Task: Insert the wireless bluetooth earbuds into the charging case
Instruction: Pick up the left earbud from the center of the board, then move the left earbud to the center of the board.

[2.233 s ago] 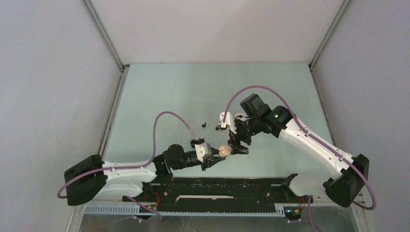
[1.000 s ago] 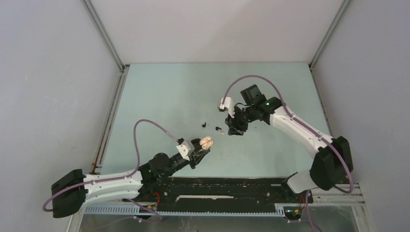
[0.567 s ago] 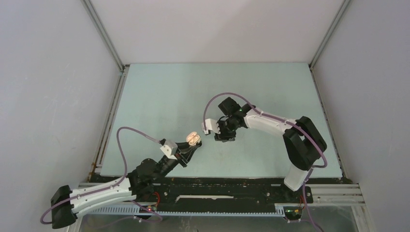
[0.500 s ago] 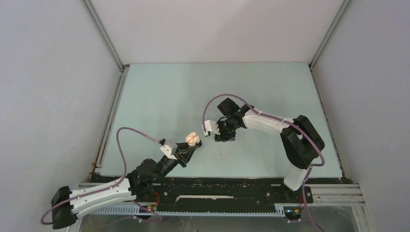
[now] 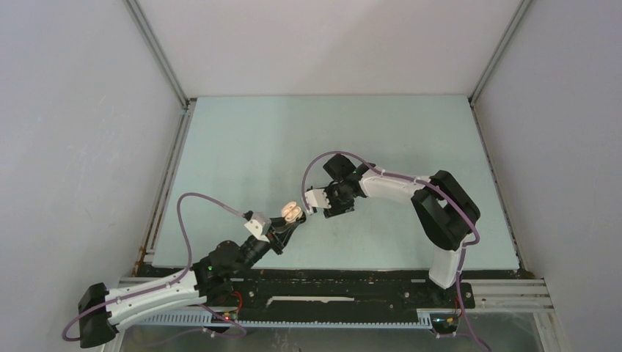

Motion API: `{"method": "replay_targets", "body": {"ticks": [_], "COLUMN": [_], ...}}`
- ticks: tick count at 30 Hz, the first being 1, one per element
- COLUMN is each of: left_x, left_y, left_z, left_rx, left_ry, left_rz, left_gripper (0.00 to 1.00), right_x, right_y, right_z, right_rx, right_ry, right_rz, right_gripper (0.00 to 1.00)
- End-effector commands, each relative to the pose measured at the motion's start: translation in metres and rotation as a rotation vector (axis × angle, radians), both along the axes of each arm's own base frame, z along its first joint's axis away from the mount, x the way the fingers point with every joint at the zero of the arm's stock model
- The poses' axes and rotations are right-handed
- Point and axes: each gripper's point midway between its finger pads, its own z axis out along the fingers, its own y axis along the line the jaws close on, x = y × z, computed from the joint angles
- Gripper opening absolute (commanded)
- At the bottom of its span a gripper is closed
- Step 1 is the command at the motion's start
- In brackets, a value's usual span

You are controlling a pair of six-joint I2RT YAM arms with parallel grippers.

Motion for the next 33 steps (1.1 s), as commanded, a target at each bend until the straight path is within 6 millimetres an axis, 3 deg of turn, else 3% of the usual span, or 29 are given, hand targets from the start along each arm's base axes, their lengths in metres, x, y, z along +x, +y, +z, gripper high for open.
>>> {"method": "replay_targets", "body": {"ticks": [1,6,10,25,33], "left_x": [0.001,0.001,0.001,0.001,0.002], "left_y": [0.0,-0.001,-0.002,-0.005,-0.003], "left_z": [0.004,0.003,0.004,0.002,0.004], "left_rx": [-0.01,-0.004,-0.001,0.01,0.012], "left_ry": [-0.01,-0.01,-0.012,-0.013,-0.022], "left_rz": [0.005,0.003,0.002,-0.009,-0.002], "left_gripper": [0.0,0.0,0.0,0.0,0.0], "right_x": [0.017,0.017,0.012,-0.024,-0.058], "right_y": [-0.001,-0.008,-0.013,-0.035,-0.034], "right_z": [-0.007,-0.01,-0.014,-0.035,-0.013], "right_rx": [-0.023,-0.029,-0.05,-0.164,-0.181], "right_ry": [-0.061,-0.039,-0.014,0.147,0.447], "right_rz": [0.011,-0.004,-0.009,-0.052,-0.376], "right_gripper": [0.49,0.45,0.37,0.22,0.19]}}
